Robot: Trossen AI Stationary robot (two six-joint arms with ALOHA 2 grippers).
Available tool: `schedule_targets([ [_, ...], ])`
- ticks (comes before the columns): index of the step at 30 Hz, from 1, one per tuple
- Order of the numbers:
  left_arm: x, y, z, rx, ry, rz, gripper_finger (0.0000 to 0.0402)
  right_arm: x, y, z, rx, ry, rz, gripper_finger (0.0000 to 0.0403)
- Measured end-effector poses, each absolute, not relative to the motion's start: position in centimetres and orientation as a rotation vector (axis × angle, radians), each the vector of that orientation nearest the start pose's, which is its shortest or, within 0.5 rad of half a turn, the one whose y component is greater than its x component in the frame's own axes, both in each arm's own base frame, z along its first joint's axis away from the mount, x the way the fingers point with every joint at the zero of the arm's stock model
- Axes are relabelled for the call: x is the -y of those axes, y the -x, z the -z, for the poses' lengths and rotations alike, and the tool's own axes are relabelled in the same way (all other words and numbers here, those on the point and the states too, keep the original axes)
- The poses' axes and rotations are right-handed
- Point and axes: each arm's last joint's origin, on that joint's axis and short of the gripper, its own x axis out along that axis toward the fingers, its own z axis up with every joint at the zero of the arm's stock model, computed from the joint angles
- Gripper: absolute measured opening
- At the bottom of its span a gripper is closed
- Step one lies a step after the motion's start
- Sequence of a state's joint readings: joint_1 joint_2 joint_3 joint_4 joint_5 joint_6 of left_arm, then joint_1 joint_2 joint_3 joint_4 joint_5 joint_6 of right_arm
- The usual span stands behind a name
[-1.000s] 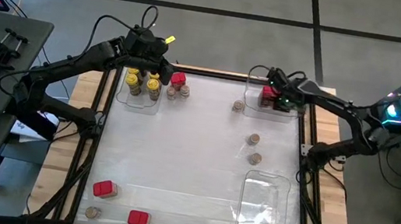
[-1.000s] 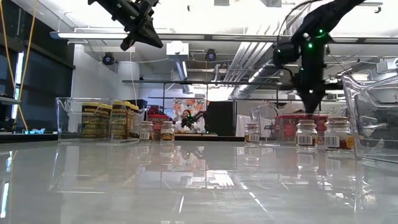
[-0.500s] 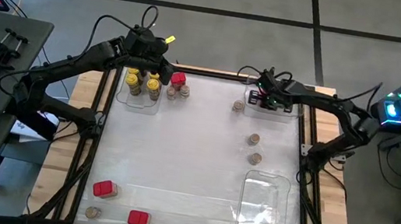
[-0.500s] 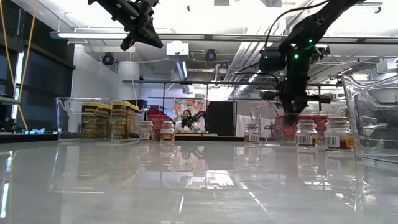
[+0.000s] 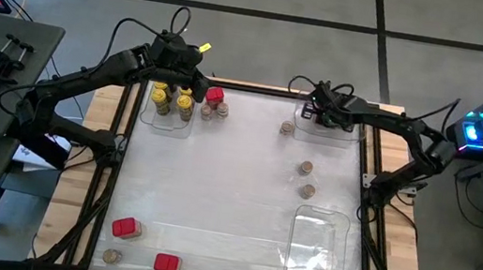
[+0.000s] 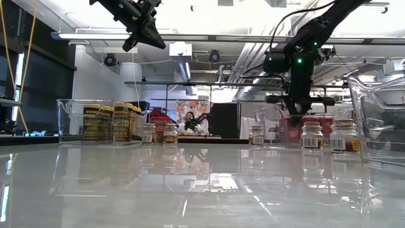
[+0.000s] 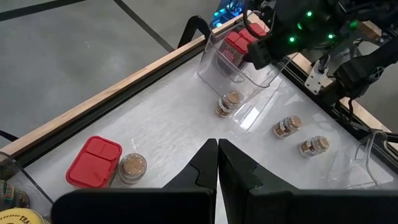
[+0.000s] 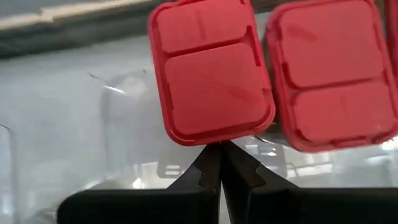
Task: Sort spices by type
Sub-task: Adjust the red seasoning cans in the top right transparent bin
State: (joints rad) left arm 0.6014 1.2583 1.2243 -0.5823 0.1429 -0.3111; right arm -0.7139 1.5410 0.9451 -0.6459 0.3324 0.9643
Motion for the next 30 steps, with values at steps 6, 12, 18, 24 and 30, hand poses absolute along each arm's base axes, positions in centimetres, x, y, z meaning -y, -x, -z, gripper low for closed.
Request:
schedule_targets([
  [6, -14.6, -22.0, -35.0, -0.518, 0.527, -0.535, 0.0, 18.6, -21.1, -20.3, -0.75, -1.09, 1.29, 0.0],
  [12, -14.5, -21.9, -34.8, -0.534, 0.533, -0.536, 0.0, 19.3, -23.1, -24.2, -0.636, -0.993, 1.185, 0.0],
  [18, -14.5, -21.9, -34.8, -0.534, 0.533, -0.534, 0.0, 23.2, -22.6, -24.0, -0.667, -0.995, 1.258, 0.0],
  [24, -14.3, -22.1, -34.8, -0.536, 0.532, -0.524, 0.0, 24.0, -23.4, -21.7, -0.779, -1.035, 1.207, 0.0],
  [30, -14.2, -22.1, -34.8, -0.537, 0.53, -0.52, 0.0, 23.9, -23.2, -21.0, -0.841, -1.0, 1.253, 0.0],
])
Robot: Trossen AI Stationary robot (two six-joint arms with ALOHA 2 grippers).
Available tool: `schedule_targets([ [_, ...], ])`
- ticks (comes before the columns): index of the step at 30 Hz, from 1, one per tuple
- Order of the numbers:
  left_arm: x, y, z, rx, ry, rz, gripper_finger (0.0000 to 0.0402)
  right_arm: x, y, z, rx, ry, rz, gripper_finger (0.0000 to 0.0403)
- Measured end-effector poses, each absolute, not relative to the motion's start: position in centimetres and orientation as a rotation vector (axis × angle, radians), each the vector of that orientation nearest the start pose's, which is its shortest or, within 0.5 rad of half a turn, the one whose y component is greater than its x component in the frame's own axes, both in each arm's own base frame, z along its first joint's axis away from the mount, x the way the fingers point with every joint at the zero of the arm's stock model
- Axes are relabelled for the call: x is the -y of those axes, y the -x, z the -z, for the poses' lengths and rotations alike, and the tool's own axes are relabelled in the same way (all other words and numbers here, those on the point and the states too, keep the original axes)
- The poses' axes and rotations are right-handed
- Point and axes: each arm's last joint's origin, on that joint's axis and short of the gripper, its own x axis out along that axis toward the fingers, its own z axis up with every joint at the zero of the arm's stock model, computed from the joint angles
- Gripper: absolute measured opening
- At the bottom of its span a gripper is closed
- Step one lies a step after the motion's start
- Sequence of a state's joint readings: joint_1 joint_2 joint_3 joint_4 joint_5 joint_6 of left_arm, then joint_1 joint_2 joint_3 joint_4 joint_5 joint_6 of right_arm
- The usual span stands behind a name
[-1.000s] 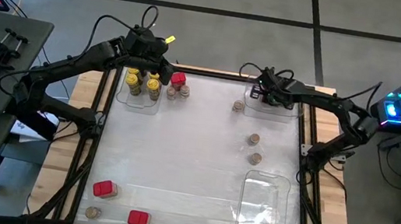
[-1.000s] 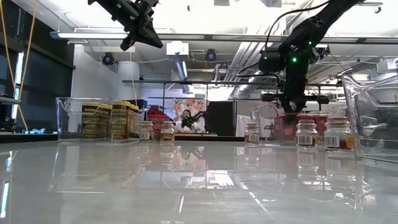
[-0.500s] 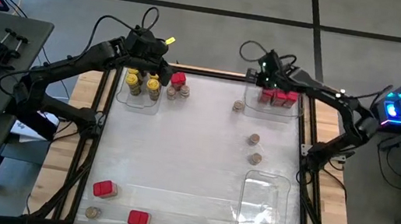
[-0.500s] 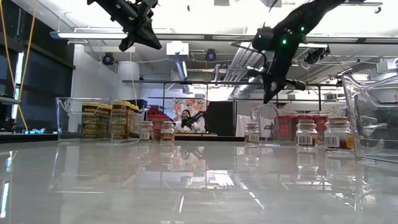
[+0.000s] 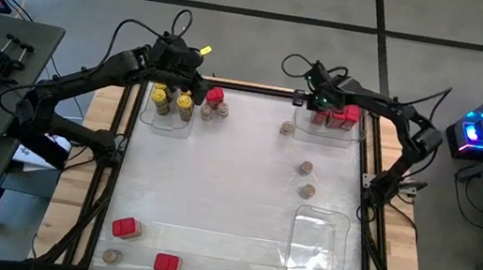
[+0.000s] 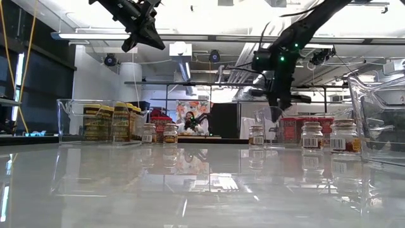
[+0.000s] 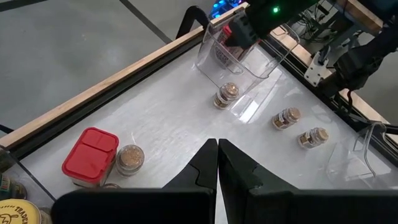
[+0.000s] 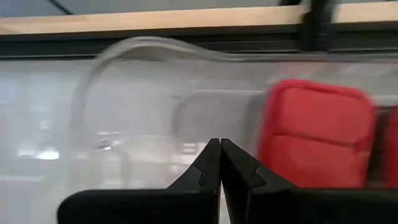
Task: Sort spices by type
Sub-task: Adjust the red seasoning cans in the top right transparent bin
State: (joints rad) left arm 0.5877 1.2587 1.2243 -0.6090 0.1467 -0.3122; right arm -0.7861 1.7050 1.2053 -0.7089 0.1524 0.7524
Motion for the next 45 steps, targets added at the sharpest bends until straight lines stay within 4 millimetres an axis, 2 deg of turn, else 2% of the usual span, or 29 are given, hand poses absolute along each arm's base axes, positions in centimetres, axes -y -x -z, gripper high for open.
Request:
schedule_targets([
  [9, -14.2, -22.1, -34.8, -0.537, 0.53, -0.52, 0.0, 23.8, -22.1, -20.7, -0.957, -0.955, 1.302, 0.0],
  [21, -14.2, -22.1, -34.8, -0.537, 0.53, -0.52, 0.0, 23.7, -21.8, -20.7, -0.972, -0.944, 1.345, 0.0],
  [26, -14.2, -22.1, -34.8, -0.537, 0.53, -0.521, 0.0, 23.4, -22.0, -22.2, -0.88, -0.924, 1.318, 0.0],
  [33, -14.2, -22.1, -34.9, -0.539, 0.519, -0.518, 0.0, 22.7, -20.8, -24.9, -0.789, -0.896, 1.345, 0.0],
  [45, -14.2, -22.1, -34.8, -0.537, 0.53, -0.521, 0.0, 23.8, -19.0, -24.1, -0.816, -0.906, 1.492, 0.0],
])
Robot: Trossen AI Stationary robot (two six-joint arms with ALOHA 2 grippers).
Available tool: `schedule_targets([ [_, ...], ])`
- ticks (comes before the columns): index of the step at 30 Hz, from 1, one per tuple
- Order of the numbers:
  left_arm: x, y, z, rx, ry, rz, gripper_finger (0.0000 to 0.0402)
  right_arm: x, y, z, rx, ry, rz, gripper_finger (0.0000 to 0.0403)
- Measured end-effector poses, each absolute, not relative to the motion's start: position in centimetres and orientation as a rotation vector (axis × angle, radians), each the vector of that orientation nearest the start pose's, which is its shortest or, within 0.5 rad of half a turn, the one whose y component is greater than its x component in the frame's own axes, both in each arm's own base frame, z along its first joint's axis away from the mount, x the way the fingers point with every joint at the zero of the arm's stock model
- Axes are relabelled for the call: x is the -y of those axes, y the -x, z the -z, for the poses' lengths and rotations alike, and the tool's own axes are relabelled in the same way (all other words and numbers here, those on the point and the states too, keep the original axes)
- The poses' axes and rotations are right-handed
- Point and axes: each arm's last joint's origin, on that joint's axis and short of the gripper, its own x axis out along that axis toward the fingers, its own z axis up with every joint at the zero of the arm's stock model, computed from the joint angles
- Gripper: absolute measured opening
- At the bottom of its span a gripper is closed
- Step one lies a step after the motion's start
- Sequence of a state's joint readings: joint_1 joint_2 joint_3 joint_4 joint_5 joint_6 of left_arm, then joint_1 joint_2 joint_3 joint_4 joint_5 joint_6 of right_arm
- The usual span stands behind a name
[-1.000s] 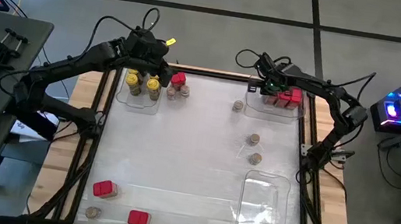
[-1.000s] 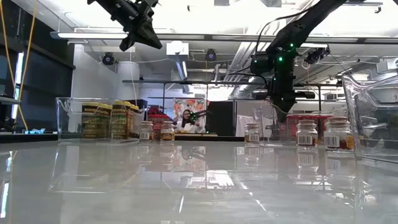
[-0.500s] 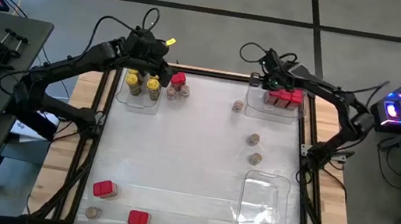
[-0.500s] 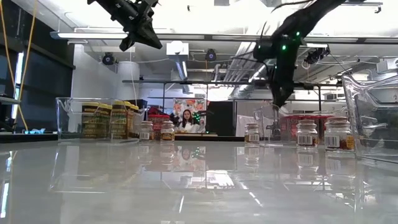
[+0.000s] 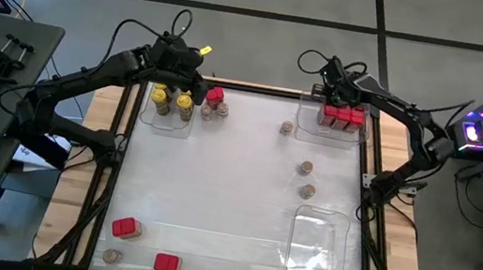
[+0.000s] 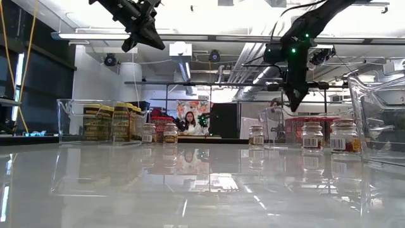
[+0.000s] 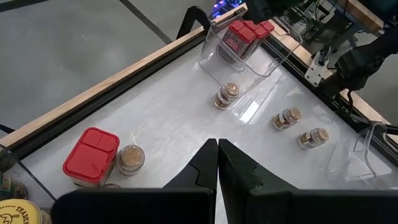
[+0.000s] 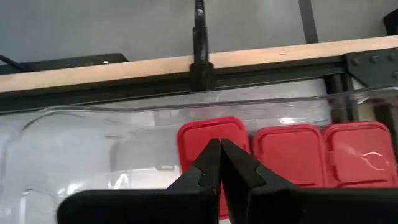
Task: Sort spices by type
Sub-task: Adjust the red seasoning cans in the top right transparent bin
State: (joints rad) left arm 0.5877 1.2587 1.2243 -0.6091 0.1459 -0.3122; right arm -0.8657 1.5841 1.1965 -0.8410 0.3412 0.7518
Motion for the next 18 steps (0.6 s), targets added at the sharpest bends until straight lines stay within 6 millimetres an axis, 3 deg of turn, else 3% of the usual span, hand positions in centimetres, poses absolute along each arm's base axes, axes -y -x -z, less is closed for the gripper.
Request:
schedule_targets([
  [9, -14.0, -22.2, -34.7, -0.555, 0.533, -0.514, 0.0, 22.9, -18.6, -23.8, -0.971, -0.877, 1.463, 0.0],
  [18, -14.0, -22.2, -34.7, -0.556, 0.533, -0.514, 0.0, 22.8, -18.7, -23.7, -0.995, -0.862, 1.448, 0.0],
])
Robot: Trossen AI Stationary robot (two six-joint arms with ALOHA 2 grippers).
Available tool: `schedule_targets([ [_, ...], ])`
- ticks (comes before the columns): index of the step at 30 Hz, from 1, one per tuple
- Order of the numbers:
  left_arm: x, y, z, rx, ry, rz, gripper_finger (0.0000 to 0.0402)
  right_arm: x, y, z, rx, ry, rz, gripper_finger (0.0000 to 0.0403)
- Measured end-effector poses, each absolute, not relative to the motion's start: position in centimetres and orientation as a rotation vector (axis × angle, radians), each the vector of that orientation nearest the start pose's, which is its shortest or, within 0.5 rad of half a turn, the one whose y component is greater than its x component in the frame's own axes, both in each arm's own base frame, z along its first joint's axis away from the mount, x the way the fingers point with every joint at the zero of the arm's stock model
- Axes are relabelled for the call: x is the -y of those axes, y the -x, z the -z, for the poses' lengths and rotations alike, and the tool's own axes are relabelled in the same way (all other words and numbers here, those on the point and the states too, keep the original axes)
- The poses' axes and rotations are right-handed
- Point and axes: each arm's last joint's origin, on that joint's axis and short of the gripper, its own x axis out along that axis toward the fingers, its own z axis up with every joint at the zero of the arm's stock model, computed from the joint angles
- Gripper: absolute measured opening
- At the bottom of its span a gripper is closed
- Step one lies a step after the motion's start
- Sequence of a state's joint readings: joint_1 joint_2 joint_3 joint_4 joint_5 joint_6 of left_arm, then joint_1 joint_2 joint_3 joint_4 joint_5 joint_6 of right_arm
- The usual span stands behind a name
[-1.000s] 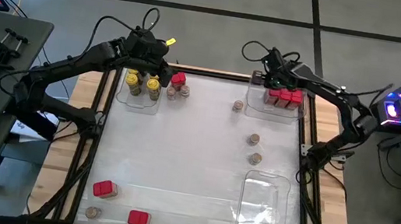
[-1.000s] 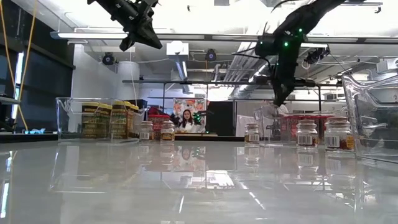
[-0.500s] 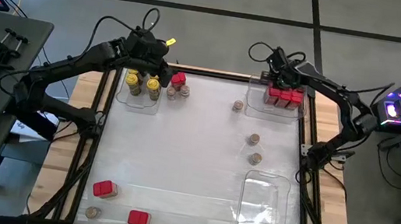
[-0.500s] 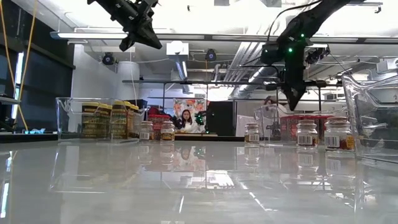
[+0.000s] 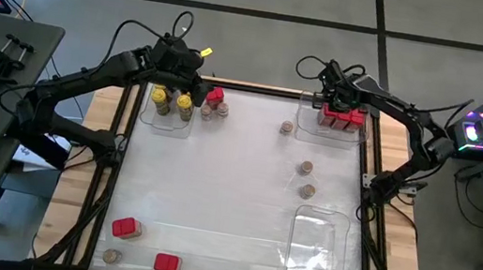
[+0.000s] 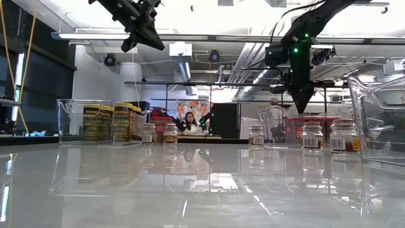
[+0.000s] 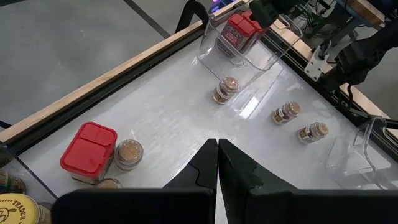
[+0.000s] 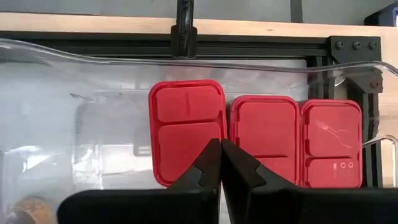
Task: Sort spices by type
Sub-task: Adjust the red seasoning cans in the top right transparent bin
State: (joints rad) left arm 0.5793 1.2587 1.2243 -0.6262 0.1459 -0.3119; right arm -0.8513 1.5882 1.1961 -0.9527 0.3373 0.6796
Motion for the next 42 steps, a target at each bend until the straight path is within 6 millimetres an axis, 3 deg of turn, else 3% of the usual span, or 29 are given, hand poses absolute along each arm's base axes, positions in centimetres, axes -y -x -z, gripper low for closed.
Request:
schedule_targets([
  [22, -14.0, -22.1, -34.7, -0.562, 0.534, -0.514, 0.0, 23.0, -19.1, -22.8, -1.049, -0.878, 1.399, 0.0],
  [42, -14.0, -22.1, -34.7, -0.57, 0.499, -0.503, 0.0, 22.2, -19.5, -22.7, -1.026, -1.001, 1.398, 0.0],
])
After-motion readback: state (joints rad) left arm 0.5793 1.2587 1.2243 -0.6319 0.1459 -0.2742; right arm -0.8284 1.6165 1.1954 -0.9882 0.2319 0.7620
